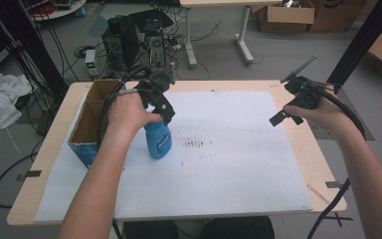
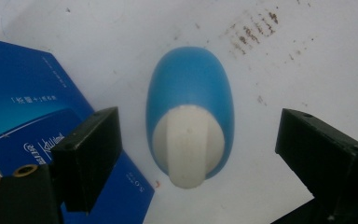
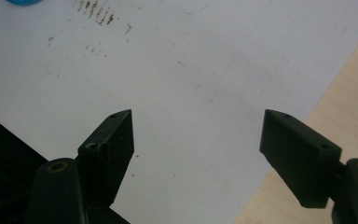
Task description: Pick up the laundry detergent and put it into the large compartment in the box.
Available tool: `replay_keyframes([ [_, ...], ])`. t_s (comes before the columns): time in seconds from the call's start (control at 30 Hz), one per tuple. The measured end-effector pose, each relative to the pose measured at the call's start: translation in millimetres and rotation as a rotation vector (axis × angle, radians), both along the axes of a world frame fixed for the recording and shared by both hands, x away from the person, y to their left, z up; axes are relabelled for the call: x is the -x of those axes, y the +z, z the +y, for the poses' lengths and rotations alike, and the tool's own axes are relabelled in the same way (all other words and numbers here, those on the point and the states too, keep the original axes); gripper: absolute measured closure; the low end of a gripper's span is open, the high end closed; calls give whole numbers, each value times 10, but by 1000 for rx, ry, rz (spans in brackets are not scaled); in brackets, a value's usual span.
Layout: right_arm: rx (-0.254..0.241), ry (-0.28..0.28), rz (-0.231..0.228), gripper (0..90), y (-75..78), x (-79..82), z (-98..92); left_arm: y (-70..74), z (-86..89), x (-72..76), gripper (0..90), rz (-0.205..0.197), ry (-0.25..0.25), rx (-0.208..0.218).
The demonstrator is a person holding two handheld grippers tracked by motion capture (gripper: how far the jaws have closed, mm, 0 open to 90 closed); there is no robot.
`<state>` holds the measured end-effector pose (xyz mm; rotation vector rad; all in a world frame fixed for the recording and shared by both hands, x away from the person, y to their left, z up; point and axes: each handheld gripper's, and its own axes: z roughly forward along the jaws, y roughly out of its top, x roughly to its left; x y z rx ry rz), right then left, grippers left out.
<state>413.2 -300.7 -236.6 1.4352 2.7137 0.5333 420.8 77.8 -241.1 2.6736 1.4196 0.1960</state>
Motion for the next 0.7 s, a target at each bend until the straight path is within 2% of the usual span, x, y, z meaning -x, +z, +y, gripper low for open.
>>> replay_keyframes([
  [0.3, 1, -5, 1, 263, -8, -3, -20, -128, -16, -51, 152, 19, 0, -21],
  [0.7, 2, -4, 1, 263, -15, 1, -30, -239, -16, -78, 153, 33, -1, -26],
])
